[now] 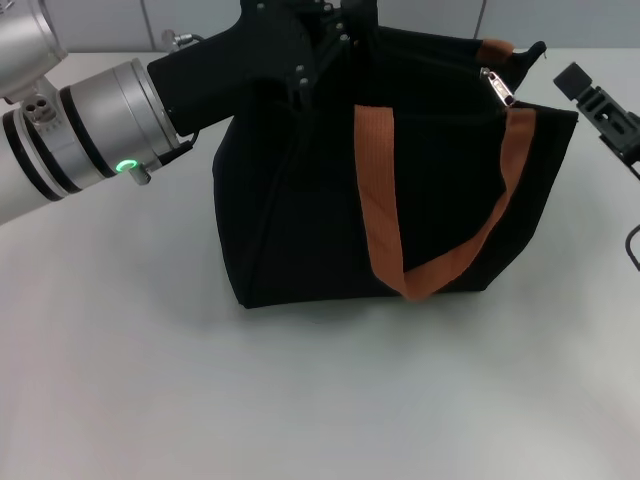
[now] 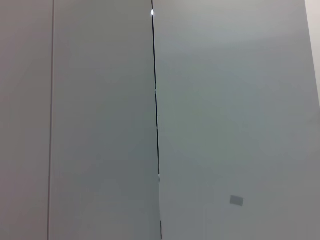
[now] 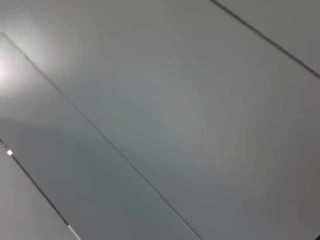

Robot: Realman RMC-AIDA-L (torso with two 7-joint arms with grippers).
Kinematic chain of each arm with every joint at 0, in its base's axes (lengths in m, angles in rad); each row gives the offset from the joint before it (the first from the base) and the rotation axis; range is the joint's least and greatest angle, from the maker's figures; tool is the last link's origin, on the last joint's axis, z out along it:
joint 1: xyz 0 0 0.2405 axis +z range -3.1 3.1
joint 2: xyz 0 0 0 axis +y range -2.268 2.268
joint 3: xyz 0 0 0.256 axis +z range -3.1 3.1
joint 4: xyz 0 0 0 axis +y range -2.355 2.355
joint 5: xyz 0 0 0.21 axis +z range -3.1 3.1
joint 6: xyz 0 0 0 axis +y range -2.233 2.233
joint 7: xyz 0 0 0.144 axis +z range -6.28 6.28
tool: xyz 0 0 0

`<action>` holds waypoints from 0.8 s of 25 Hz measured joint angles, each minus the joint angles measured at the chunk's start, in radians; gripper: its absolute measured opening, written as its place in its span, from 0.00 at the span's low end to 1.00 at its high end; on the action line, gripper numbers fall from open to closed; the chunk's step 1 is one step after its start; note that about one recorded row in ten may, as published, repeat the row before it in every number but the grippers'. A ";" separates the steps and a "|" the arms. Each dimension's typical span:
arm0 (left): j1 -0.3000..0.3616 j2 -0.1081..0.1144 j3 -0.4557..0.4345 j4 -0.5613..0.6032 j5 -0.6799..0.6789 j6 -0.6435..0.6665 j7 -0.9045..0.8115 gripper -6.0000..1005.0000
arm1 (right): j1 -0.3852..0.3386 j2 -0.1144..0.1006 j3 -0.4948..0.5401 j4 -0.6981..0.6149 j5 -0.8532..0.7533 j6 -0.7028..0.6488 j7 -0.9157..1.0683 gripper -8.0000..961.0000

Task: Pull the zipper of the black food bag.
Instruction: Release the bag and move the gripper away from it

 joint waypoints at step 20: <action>-0.008 0.000 0.013 -0.001 -0.012 -0.007 -0.002 0.05 | 0.031 -0.001 -0.056 -0.028 -0.033 0.010 -0.007 0.56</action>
